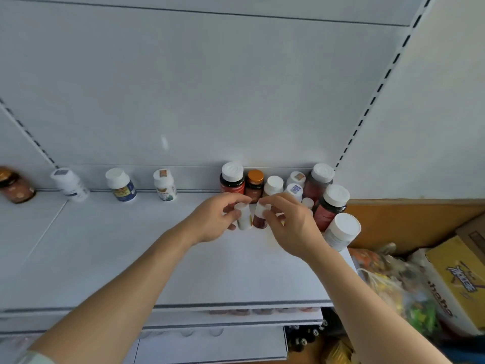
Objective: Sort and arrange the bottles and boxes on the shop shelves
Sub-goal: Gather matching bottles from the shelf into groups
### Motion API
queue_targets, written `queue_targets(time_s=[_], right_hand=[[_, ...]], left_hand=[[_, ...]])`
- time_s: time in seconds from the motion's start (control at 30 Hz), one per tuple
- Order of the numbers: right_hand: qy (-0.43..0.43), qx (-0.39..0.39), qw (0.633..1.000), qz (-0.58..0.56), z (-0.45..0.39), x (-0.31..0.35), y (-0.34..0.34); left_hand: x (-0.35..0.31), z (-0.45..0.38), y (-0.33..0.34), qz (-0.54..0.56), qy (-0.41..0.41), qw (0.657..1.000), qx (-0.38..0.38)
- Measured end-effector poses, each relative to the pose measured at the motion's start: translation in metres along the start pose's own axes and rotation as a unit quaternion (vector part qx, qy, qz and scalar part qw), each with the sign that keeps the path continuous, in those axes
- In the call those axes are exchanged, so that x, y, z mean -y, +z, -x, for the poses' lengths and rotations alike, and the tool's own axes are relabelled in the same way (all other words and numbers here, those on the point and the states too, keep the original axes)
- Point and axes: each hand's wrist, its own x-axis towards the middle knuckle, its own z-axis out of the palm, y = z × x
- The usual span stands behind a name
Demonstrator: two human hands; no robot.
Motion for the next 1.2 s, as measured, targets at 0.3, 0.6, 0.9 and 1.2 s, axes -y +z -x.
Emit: queue_targets(time_s=[0.3,0.6,0.9,1.2], right_hand=[[-0.007,0.037,0.998,-0.041,0.008,0.015,0.026],[-0.021,0.042,0.998,-0.038,0.003,0.051,0.042],[0.016,0.098,0.993,-0.058,-0.001,0.162,0.092],[0.023,0.134,0.987,-0.087,0.014,0.282,0.186]], left_hand=[[0.011,0.027,0.005,-0.041,-0.037,0.995,-0.078],[0.006,0.067,-0.035,0.021,-0.054,0.99,-0.125],[0.016,0.153,-0.111,0.026,-0.051,0.989,-0.14],[0.066,0.273,-0.203,-0.007,-0.066,0.973,-0.222]])
